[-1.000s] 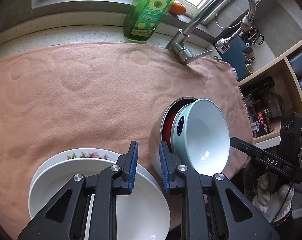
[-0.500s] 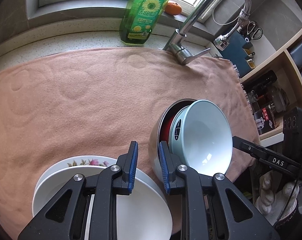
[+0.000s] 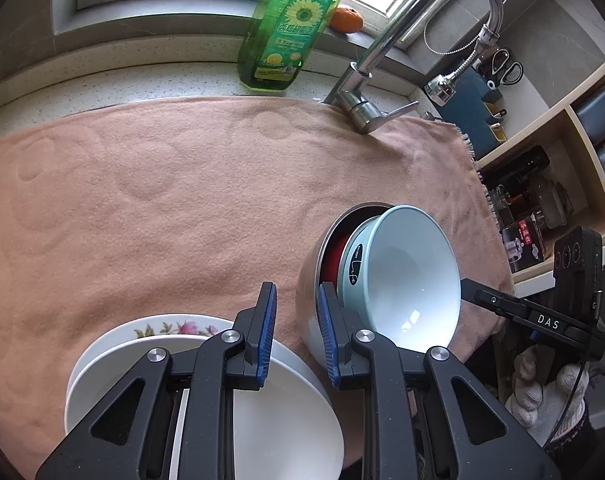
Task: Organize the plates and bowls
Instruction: 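Close the right tool on the rim of the nested bowl stack, then lift the nested bowls and lower them onto the white plate stack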
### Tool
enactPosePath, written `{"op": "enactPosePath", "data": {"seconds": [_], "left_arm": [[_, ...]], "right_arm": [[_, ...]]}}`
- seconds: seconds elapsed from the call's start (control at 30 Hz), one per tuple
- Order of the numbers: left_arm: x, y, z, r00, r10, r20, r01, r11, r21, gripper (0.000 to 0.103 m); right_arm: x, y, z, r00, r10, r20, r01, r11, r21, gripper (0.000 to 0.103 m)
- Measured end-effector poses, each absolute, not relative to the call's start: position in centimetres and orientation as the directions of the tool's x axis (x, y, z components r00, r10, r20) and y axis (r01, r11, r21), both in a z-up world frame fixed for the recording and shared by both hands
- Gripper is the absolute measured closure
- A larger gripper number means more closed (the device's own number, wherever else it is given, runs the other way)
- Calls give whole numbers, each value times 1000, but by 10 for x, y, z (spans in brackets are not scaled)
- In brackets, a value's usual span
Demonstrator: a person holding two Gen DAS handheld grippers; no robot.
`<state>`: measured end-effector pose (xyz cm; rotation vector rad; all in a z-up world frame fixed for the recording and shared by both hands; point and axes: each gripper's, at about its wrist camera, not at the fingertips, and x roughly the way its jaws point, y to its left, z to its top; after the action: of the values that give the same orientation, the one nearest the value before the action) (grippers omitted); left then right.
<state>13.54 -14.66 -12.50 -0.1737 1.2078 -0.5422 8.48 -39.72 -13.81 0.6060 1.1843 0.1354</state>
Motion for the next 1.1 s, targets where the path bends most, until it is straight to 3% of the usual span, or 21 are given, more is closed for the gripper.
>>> {"op": "enactPosePath", "data": {"seconds": [0.17, 0.4, 0.67, 1.1], "left_arm": [[136, -151, -128, 230, -494, -839, 313, 853, -417, 83], [137, -153, -136, 199, -509, -838, 301, 845, -442, 91], [140, -157, -140, 177, -519, -836, 294, 838, -459, 93], [140, -162, -136, 193, -507, -840, 295, 846, -443, 94]], "right_arm": [[87, -393, -141, 380, 443, -812, 203, 817, 540, 72], [92, -385, -148, 350, 451, -821, 187, 825, 533, 78], [97, -380, -153, 334, 475, -814, 175, 818, 549, 92], [101, -378, -149, 322, 456, -830, 176, 833, 525, 92]]}}
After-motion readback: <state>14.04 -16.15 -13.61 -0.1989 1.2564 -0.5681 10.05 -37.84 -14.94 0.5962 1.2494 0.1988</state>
